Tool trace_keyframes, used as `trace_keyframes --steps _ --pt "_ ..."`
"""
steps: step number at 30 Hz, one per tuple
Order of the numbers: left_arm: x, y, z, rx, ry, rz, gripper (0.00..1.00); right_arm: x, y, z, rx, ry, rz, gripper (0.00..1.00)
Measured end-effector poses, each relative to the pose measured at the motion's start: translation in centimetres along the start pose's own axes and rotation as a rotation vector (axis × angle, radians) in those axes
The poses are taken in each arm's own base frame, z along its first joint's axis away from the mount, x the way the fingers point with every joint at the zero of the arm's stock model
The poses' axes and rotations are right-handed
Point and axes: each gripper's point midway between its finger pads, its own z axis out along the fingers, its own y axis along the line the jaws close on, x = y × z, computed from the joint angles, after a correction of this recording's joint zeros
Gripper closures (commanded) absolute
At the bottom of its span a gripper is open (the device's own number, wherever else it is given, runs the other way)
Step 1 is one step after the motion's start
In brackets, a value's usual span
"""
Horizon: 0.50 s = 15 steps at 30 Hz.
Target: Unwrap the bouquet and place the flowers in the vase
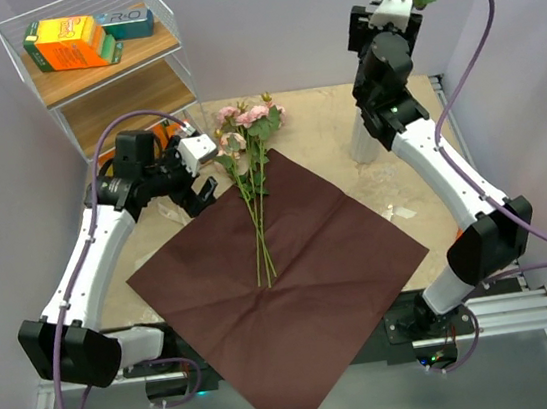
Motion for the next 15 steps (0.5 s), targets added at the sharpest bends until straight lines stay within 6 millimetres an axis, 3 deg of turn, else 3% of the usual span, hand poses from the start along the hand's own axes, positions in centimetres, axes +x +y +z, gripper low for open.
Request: trace_keyframes --steps 7,11,14,15 --pt "-0.2 -0.1 -0.5 -0.006 -0.008 0.007 0.01 4.0 1.5 -0.8 -0.062 0.177 -0.012 0.29" --pt "-0.3 -0.2 -0.6 -0.008 -0.011 0.012 0.01 7.1 0.7 -2.5 -0.058 0.279 -0.016 0.18" --pt "-0.2 -0.2 -0.7 -0.006 -0.007 0.012 0.01 8.6 0.3 -3.5 -0.053 0.348 -0.02 0.01" --pt "-0.2 -0.2 -0.7 -0.006 -0.007 0.012 0.01 9.1 0.2 -3.8 -0.053 0.368 -0.025 0.01"
